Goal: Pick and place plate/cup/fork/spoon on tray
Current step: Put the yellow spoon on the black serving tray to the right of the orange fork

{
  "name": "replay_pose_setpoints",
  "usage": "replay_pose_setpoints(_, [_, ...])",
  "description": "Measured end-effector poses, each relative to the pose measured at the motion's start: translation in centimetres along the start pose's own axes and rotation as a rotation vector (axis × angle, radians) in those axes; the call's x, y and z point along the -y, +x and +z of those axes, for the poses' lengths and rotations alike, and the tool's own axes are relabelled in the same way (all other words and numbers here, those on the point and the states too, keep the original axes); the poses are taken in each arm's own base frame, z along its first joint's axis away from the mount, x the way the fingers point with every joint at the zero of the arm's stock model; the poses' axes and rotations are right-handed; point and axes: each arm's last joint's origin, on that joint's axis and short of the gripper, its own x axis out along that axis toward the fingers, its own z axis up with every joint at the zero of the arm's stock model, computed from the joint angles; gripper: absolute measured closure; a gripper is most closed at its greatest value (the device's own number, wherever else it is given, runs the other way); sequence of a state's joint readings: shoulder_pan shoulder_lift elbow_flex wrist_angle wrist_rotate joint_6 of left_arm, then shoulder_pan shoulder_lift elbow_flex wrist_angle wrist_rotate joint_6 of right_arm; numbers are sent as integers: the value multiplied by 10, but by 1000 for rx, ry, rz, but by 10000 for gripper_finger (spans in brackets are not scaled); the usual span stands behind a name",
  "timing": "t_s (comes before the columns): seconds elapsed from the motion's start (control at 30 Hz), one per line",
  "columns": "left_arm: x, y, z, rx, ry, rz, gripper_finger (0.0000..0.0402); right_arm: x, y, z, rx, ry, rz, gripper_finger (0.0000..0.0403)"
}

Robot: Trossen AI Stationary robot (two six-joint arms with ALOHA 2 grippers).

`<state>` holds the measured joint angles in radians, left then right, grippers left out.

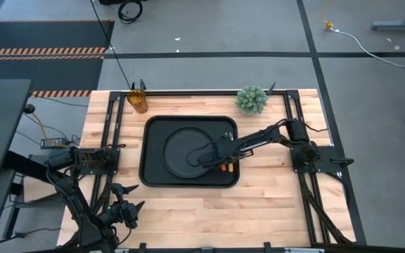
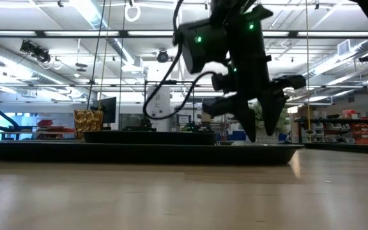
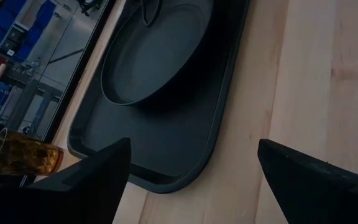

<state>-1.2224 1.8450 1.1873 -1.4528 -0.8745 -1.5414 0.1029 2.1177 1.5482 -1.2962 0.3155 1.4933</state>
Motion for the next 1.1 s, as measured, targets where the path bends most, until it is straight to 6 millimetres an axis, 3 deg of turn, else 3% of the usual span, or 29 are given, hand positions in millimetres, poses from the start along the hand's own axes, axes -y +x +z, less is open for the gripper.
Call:
replay_pose_setpoints(0.17, [0,0,0,0,0,0,47,6,-14,-2,59,12,35,226])
replay_pose_setpoints(0.37, [0,0,0,-8,0,0,47,14,-15,-1,36,11,-25,227])
replay_pose_setpoints(0.83, [0,-4,-4,-15,15,-9,47,15,32,-15,-37,46,19,227])
replay_pose_setpoints(1.1, [-1,-5,-4,-12,20,-6,47,33,33,-18,-65,3,-153,228])
